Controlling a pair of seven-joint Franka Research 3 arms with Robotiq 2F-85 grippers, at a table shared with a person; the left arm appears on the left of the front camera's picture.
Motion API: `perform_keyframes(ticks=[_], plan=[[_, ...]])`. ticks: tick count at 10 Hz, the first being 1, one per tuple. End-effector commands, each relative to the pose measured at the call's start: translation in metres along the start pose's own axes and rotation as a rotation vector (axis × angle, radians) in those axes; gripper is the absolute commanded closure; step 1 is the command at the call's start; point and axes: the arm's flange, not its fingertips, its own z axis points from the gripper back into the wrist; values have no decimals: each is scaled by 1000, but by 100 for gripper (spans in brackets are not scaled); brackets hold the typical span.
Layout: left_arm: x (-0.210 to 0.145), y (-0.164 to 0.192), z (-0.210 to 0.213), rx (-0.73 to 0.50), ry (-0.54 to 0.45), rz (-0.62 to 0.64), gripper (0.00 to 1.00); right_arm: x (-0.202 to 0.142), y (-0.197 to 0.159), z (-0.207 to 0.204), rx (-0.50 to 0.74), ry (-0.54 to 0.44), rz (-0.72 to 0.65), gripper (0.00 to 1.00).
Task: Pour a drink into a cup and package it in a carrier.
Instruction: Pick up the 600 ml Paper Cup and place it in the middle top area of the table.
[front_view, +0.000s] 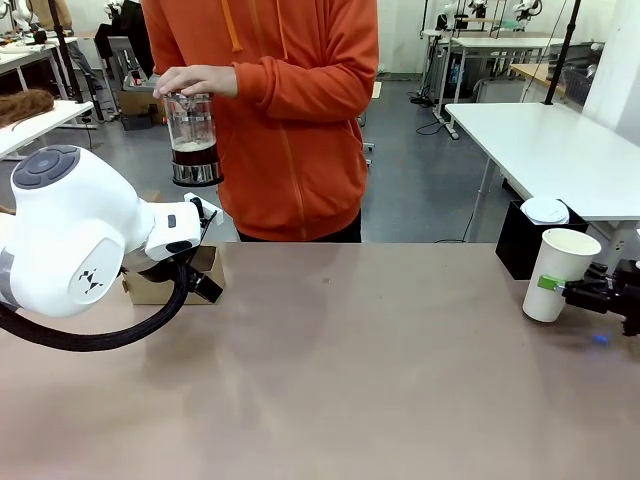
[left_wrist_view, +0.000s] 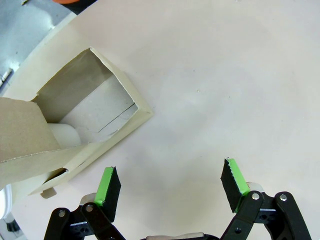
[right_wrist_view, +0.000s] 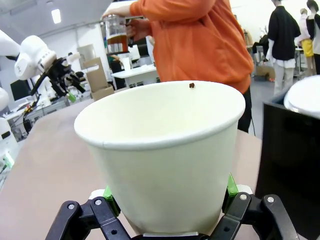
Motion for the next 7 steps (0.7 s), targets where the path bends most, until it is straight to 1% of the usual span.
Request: perform_keyframes(ticks=[1, 2, 3, 4, 6, 7], plan=[[0, 0, 0, -1, -1, -1, 0, 38, 35, -37, -50, -29, -13, 11], [0, 0, 0, -1, -1, -1, 0, 50, 48, -59, -44, -27, 3, 11], [0, 0, 0, -1, -1, -1, 0, 57, 63, -95, -47, -25, 9, 11], [0, 0, 0, -1, -1, -1, 0, 58, 68, -130, -49, -21, -3, 11], [0, 0, 0, -1, -1, -1, 0, 54, 62, -200, -19, -43, 15, 11], [0, 0, 0, -1, -1, -1, 0, 52, 52, -234, -20, -54, 18, 11]])
